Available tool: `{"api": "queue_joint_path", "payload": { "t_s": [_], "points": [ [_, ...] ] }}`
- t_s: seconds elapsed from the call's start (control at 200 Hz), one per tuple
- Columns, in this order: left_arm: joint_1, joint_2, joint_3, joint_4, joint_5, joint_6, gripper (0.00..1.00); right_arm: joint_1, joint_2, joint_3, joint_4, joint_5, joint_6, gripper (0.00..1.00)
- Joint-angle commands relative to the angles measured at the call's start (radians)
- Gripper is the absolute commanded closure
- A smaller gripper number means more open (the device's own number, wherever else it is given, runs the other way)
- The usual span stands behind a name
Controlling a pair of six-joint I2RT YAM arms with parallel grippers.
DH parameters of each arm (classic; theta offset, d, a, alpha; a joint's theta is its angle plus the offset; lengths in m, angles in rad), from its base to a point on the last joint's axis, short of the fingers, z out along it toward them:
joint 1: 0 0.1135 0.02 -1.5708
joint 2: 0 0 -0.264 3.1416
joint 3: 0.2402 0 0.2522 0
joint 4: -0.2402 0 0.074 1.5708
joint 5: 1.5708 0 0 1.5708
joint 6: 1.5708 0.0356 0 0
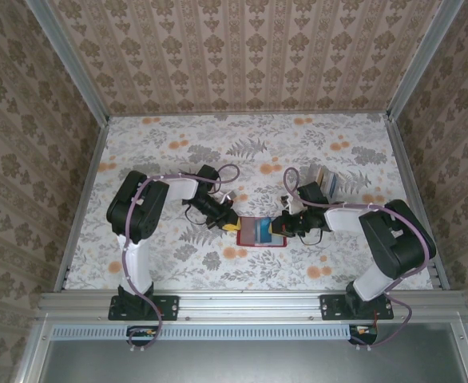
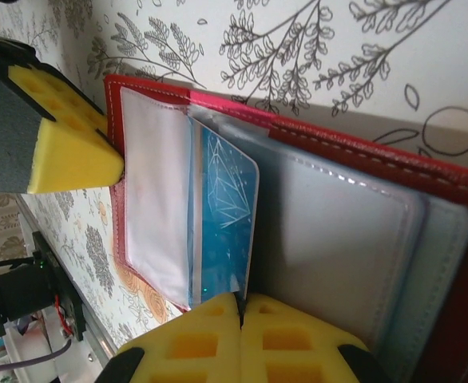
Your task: Put the credit cards into the card holder
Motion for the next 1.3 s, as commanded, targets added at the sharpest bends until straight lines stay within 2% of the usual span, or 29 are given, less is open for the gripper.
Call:
{"api": "queue_joint_path", "payload": {
  "t_s": [0.0, 0.425, 0.635, 0.92, 1.295],
  "points": [
    [-0.006, 0.012, -0.007, -0.022, -0.068, 0.020, 1.00, 0.022, 0.012, 0.001, -0.061, -0.066, -0.016, 1.00],
    [-0.009, 0.011, 0.004, -0.023, -0.077, 0.006, 1.00, 0.023, 0.033, 0.014, -0.003, -0.108, 0.026, 1.00],
    [-0.012, 0.012, 0.002, -0.021, -0.085, 0.000, 1.00, 0.020, 0.032, -0.023, 0.095, -0.154, 0.073, 1.00],
    [-0.019, 0.016, 0.019, -0.045, -0.096, 0.021, 1.00, 0.020, 0.046, -0.083, 0.335, -0.172, 0.186, 1.00],
    [-0.002, 0.011, -0.009, -0.028, -0.111, -0.001, 1.00, 0.020, 0.039, -0.119, 0.465, -0.155, 0.271, 1.00]
  ]
}}
